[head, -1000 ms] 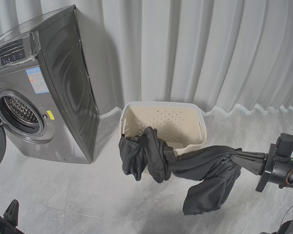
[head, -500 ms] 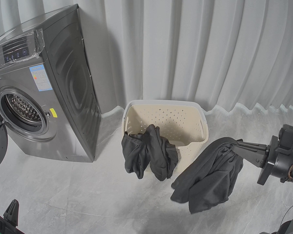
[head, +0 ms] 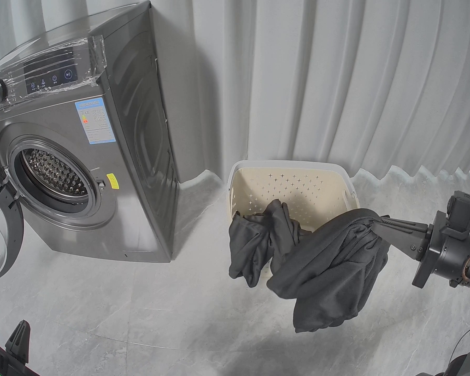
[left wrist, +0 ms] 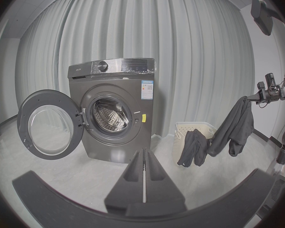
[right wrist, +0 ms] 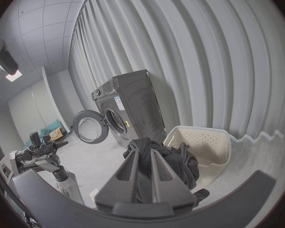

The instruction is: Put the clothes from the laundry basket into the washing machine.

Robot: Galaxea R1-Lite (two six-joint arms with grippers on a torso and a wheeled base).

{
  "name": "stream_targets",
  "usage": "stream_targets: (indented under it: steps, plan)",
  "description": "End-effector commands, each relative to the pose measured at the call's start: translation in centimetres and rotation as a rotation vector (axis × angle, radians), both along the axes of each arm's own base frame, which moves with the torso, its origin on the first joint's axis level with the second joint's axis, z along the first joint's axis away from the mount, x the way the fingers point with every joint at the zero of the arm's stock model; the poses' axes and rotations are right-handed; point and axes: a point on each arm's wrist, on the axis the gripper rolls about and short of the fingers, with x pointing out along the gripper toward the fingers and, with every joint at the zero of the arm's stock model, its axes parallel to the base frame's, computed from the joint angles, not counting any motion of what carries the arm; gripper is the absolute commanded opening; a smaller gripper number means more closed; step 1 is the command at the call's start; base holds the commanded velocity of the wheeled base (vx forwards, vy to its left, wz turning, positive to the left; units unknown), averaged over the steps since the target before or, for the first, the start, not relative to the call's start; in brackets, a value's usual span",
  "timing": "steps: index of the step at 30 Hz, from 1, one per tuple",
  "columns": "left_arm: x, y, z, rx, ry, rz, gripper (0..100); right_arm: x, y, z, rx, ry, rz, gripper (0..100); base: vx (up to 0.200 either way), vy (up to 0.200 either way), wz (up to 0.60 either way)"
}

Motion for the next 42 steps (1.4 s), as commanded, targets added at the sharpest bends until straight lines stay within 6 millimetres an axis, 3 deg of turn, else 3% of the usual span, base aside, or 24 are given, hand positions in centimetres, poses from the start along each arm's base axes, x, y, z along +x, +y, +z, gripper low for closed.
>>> stream_targets:
  steps: [1,17,42]
  plan:
    - [0.0,0.0,-0.5,-0.001,-0.002,0.001,0,0.1,0.1,-0.1,-0.001,0.004,0.001,0,0.000,0.200,0.00]
    - [0.0,0.0,-0.5,-0.001,-0.002,0.001,0,1.6,1.5,-1.1,0.014,0.004,-0.001,0,0.000,0.200,0.00]
    - [0.0,0.0,-0.5,-0.001,-0.002,0.001,0,1.0,2.5,-0.5,0.072,-0.006,0.015,0,0.000,0.192,0.00]
